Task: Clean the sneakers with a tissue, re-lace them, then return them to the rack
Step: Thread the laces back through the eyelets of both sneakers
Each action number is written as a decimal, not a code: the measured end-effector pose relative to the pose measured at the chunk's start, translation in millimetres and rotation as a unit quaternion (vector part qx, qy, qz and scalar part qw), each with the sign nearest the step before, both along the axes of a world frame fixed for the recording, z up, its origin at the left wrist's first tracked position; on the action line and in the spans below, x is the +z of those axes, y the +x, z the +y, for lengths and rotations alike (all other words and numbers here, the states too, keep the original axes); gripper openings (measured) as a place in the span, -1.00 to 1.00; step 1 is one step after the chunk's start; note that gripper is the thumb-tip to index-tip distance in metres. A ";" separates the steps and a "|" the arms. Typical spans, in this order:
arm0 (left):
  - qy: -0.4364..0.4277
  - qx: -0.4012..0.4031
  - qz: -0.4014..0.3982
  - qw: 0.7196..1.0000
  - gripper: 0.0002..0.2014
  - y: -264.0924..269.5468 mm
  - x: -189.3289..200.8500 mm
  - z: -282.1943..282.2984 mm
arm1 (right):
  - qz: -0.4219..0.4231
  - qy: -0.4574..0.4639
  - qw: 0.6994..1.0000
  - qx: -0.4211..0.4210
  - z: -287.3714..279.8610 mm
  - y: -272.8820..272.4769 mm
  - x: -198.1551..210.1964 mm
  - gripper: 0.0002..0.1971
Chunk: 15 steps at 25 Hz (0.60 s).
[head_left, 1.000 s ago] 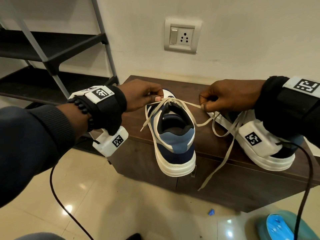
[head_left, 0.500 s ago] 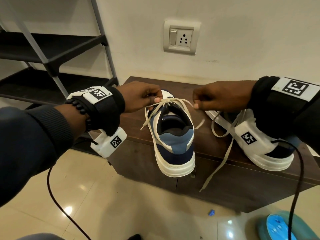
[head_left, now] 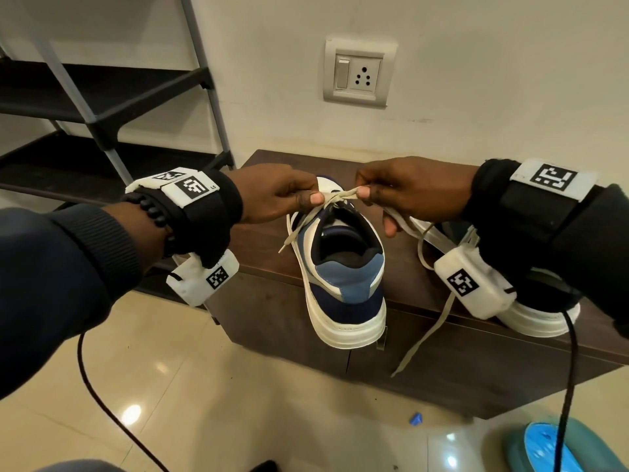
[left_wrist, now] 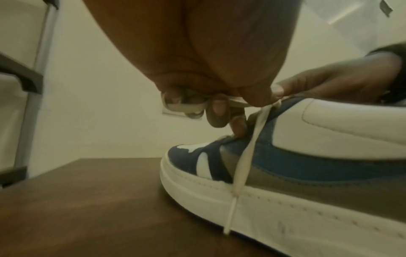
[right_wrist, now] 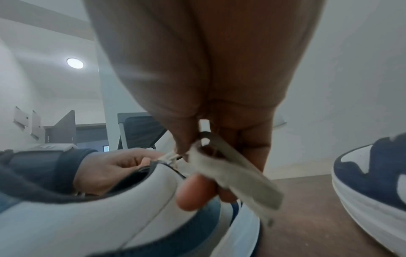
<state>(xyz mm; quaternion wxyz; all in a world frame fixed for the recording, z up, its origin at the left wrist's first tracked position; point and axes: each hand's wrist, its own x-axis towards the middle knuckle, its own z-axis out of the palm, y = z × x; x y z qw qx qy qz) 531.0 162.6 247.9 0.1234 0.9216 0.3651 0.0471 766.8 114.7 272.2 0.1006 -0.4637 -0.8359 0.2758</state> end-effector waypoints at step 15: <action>0.181 -0.104 0.048 0.977 -0.62 -2.8 -30.0 7.0 | -0.111 0.104 0.988 0.018 -3.6 14.2 -35.4 -0.74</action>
